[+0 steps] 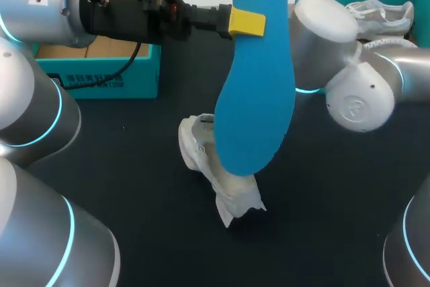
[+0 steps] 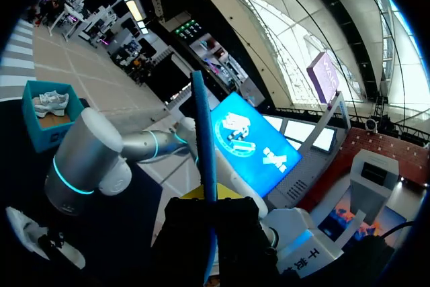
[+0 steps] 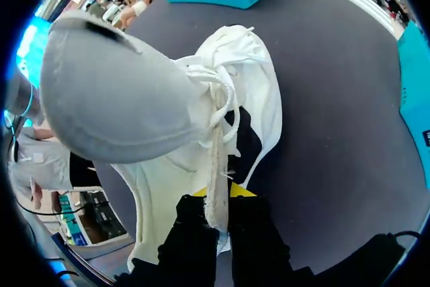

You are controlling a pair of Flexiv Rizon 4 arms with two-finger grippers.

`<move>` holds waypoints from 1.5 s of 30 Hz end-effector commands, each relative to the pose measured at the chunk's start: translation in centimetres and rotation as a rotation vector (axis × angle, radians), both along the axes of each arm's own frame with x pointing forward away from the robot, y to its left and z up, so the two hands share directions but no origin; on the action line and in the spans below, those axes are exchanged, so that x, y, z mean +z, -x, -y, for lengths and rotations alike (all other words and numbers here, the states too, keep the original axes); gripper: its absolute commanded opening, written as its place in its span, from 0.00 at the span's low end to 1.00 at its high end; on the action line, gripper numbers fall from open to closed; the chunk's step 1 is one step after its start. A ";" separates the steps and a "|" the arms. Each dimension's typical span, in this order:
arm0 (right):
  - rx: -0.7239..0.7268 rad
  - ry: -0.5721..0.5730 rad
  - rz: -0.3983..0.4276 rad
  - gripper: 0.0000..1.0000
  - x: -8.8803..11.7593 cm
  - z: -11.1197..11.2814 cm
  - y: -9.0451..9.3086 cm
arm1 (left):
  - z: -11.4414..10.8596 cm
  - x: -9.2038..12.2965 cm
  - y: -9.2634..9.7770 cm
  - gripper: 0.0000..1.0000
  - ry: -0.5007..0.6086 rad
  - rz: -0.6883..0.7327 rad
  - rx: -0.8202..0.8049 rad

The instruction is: Take the shoe out of the shoebox, open the shoe tongue, remove and reinsert the insole, then place the shoe into the shoebox

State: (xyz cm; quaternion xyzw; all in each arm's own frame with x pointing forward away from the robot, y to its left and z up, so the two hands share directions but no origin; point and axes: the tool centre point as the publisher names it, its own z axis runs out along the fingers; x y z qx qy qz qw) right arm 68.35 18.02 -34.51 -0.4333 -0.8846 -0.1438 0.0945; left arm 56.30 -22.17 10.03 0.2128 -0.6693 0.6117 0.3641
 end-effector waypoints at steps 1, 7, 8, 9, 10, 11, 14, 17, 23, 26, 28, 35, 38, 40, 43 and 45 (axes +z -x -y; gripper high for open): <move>-0.090 -0.018 0.045 0.00 -0.2 1.0 -0.1 | 0.1 -0.1 0.0 0.00 0.001 0.000 -0.001; -0.417 -0.092 0.051 0.00 0.1 2.7 -0.2 | 0.1 -0.1 0.0 0.00 0.001 0.000 -0.001; -0.480 -0.081 0.044 0.00 0.0 2.8 -0.2 | 0.1 -0.1 0.0 0.00 0.001 0.000 -0.001; -0.483 -0.092 0.049 0.00 0.1 2.8 -0.3 | 0.1 -0.1 0.0 0.00 0.001 0.000 -0.001; -0.490 -0.081 0.035 0.00 0.2 2.7 -0.4 | 0.1 -0.1 0.0 0.00 0.001 0.000 -0.001; -0.498 -0.067 0.029 0.00 0.2 2.5 -0.5 | 0.1 -0.1 0.0 0.00 0.001 0.000 -0.001; -0.550 -0.042 0.012 0.00 0.4 2.4 -0.6 | 0.1 -0.1 0.0 0.00 0.001 0.000 -0.001; -0.641 -0.026 0.022 0.00 0.5 2.3 -0.6 | 0.1 -0.1 0.0 0.00 0.001 0.000 -0.001; -0.676 -0.018 0.011 0.00 0.4 1.6 -0.8 | 0.1 -0.1 0.0 0.00 0.001 0.000 -0.001; -0.648 -0.023 0.005 0.00 0.1 0.8 -1.0 | 0.1 -0.1 0.0 0.00 0.001 0.000 -0.001; -0.645 -0.031 0.008 0.00 0.0 0.4 -1.0 | 0.1 -0.1 0.0 0.00 0.001 0.000 -0.001; -0.588 -0.044 -0.004 0.00 -0.9 -0.4 -0.9 | 0.1 -0.1 0.0 0.00 0.001 0.000 -0.001; -0.578 -0.048 -0.021 0.00 -1.3 -0.3 -0.7 | 0.1 -0.1 0.0 0.00 0.001 0.000 -0.001; -0.575 -0.049 -0.033 0.00 -1.7 -0.4 -0.5 | 0.1 -0.1 0.0 0.00 0.001 0.000 -0.001; -0.573 -0.050 -0.050 0.00 -2.4 -0.3 -0.3 | 0.1 -0.1 0.0 0.00 0.001 0.000 -0.001; -0.581 -0.058 -0.056 0.00 -2.8 -0.1 -0.2 | 0.1 -0.1 0.0 0.00 0.001 0.000 -0.001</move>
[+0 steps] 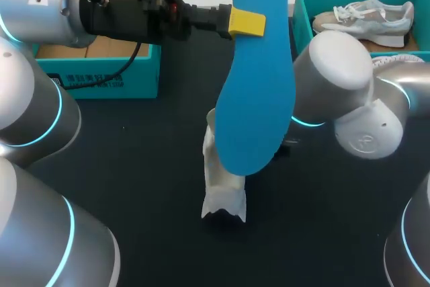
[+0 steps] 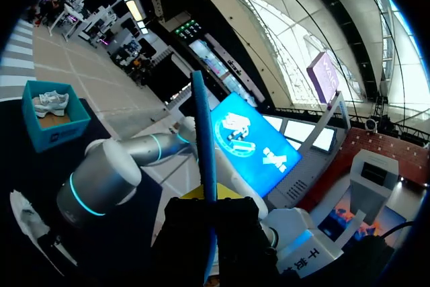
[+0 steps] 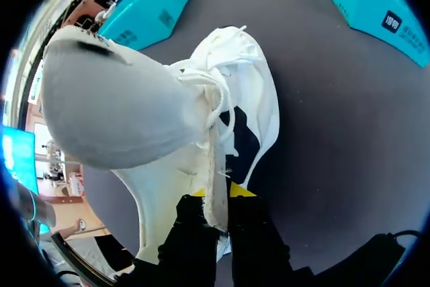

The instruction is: Take the shoe out of the shoebox, open the shoe tongue, remove and reinsert the insole, then place the shoe into the shoebox

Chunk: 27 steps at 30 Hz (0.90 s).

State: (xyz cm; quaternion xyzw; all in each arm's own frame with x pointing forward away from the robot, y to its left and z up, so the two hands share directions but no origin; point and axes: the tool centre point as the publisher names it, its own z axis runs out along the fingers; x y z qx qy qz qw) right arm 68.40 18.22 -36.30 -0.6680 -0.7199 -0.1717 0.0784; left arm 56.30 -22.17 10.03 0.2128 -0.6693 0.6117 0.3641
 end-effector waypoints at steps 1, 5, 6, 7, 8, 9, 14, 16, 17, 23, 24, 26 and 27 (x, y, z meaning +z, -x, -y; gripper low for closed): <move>-0.003 -0.024 -0.007 0.00 -1.3 0.2 -0.2 | 0.1 -0.1 0.0 0.00 0.001 0.000 -0.001; 0.001 -0.035 -0.018 0.00 -2.2 0.1 -0.4 | 0.1 -0.1 0.0 0.00 0.001 0.000 -0.001; 0.001 -0.031 -0.025 0.00 -2.3 0.2 -0.4 | 0.1 -0.1 0.0 0.00 0.001 0.000 -0.001; 0.004 -0.036 -0.032 0.04 -2.3 0.2 -0.4 | 0.1 -0.1 0.0 0.00 0.001 0.000 -0.001; -0.008 -0.036 -0.036 0.86 -2.2 0.4 -0.4 | 0.1 -0.1 0.0 0.00 0.001 0.000 -0.001; -0.013 -0.078 -0.025 1.00 -1.9 0.4 -0.3 | 0.1 -0.1 0.0 0.00 0.001 0.000 -0.001; -0.054 -0.127 -0.028 1.00 0.7 0.6 1.0 | 0.1 -0.1 0.0 0.00 0.001 0.000 -0.001; -0.078 -0.210 -0.024 1.00 1.7 0.7 1.6 | 0.1 -0.1 0.0 0.00 0.001 0.000 -0.001; -0.086 -0.235 -0.024 1.00 2.2 0.8 1.8 | 0.1 -0.1 0.0 0.00 0.001 0.000 -0.001; -0.066 -0.371 0.011 1.00 4.9 0.6 2.4 | 0.1 -0.1 0.0 0.00 0.001 0.000 -0.001; -0.048 -0.404 0.027 1.00 5.4 0.5 2.3 | 0.1 -0.1 0.0 0.00 0.001 0.000 -0.001; -0.027 -0.454 0.035 1.00 6.2 0.4 2.3 | 0.1 -0.1 0.0 0.00 0.001 0.000 -0.001; 0.014 -0.458 0.030 1.00 6.6 0.3 2.2 | 0.1 -0.1 0.0 0.00 0.001 0.000 -0.001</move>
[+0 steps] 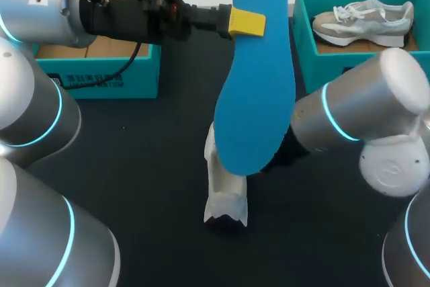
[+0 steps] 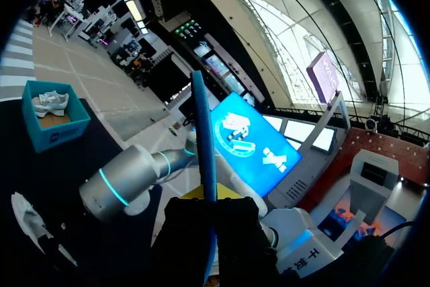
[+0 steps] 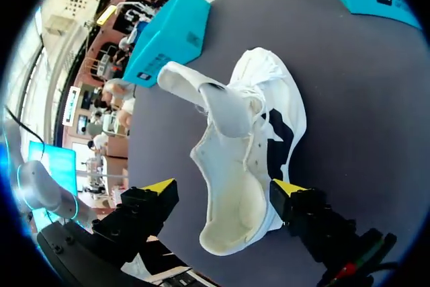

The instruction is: Take the shoe out of the shoebox, open the shoe tongue, remove and reinsert the insole, then place the shoe into the shoebox

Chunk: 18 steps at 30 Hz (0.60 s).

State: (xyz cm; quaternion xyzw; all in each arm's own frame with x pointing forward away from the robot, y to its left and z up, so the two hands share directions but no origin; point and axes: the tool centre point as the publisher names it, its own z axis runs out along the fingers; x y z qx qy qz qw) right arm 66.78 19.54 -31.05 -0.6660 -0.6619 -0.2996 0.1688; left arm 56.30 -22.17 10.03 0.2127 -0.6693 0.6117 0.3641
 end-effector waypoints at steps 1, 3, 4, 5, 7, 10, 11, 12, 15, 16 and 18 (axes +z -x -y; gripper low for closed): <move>0.078 -0.171 0.037 1.00 1.8 1.6 0.6 | 0.1 -0.1 0.0 0.00 0.001 0.000 -0.001; 0.078 -0.171 0.037 1.00 1.8 1.6 0.6 | 0.1 -0.1 0.0 0.00 0.001 0.000 -0.001; 0.078 -0.171 0.037 1.00 1.8 1.6 0.6 | 0.1 -0.1 0.0 0.00 0.001 0.000 -0.001; 0.078 -0.171 0.037 1.00 1.8 1.6 0.6 | 0.1 -0.1 0.0 0.00 0.001 0.000 -0.001; 0.078 -0.171 0.037 1.00 1.8 1.6 0.6 | 0.1 -0.1 0.0 0.00 0.001 0.000 -0.001; 0.078 -0.171 0.037 1.00 1.8 1.6 0.6 | 0.1 -0.1 0.0 0.00 0.001 0.000 -0.001; 0.078 -0.171 0.037 1.00 1.8 1.6 0.6 | 0.1 -0.1 0.0 0.00 0.001 0.000 -0.001; 0.078 -0.171 0.037 1.00 1.8 1.6 0.6 | 0.1 -0.1 0.0 0.00 0.001 0.000 -0.001; 0.078 -0.171 0.037 1.00 1.8 1.6 0.6 | 0.1 -0.1 0.0 0.00 0.001 0.000 -0.001; 0.077 -0.192 0.035 1.00 2.0 1.7 0.6 | 0.1 -0.1 0.0 0.00 0.001 0.000 -0.001; 0.065 -0.288 0.042 1.00 2.7 2.5 0.9 | 0.1 -0.1 0.0 0.00 0.001 0.000 -0.001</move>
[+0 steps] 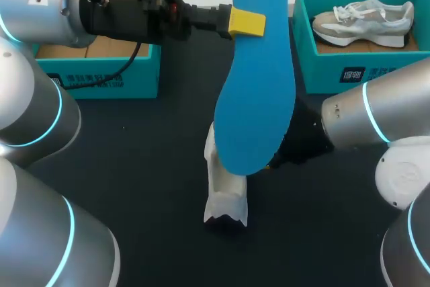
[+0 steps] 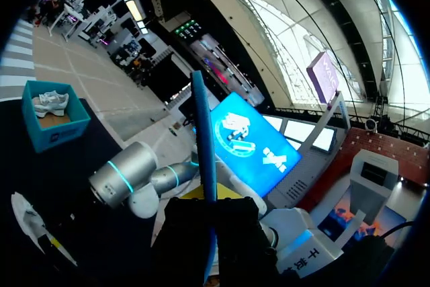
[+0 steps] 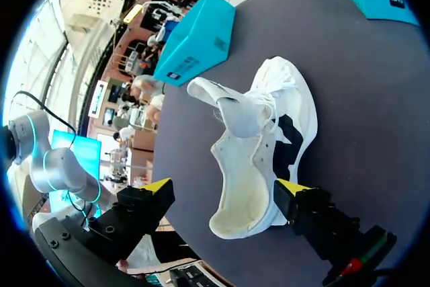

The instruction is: Take the shoe out of the shoebox, open the shoe tongue, remove and reinsert the insole, then place the shoe into the shoebox

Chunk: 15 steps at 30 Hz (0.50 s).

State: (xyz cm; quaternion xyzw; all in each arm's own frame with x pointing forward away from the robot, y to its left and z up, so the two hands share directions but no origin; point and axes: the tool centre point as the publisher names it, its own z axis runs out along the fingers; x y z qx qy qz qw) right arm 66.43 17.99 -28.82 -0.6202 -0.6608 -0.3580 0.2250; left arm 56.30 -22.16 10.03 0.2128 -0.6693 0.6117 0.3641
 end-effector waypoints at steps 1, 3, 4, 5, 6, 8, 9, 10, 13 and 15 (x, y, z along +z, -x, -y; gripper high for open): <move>-0.017 -0.209 0.034 1.00 0.9 1.5 0.7 | 0.1 -0.1 0.0 0.00 0.001 0.000 -0.001; -0.030 -0.258 0.030 1.00 1.7 2.4 0.9 | 0.1 -0.1 0.0 0.00 0.001 0.000 -0.001; -0.038 -0.286 0.036 1.00 2.1 2.9 1.0 | 0.1 -0.1 0.0 0.00 0.001 0.000 -0.001; -0.034 -0.306 0.029 1.00 2.5 3.2 1.0 | 0.1 -0.1 0.0 0.00 0.001 0.000 -0.001; -0.024 -0.318 0.010 1.00 2.9 3.4 1.0 | 0.1 -0.1 0.0 0.00 0.001 0.000 -0.001; -0.012 -0.355 0.012 1.00 3.8 3.8 1.0 | 0.1 -0.1 0.0 0.00 0.001 0.000 -0.001; -0.001 -0.354 0.012 1.00 4.1 3.9 1.0 | 0.1 -0.1 0.0 0.00 0.001 0.000 -0.001; -0.004 -0.350 0.019 1.00 4.6 4.0 1.0 | 0.1 -0.1 0.0 0.00 0.001 0.000 -0.001; 0.004 -0.376 0.003 1.00 5.5 4.1 0.8 | 0.1 -0.1 0.0 0.00 0.001 0.000 -0.001; 0.001 -0.374 -0.012 1.00 6.0 4.0 0.6 | 0.1 -0.1 0.0 0.00 0.001 0.000 -0.001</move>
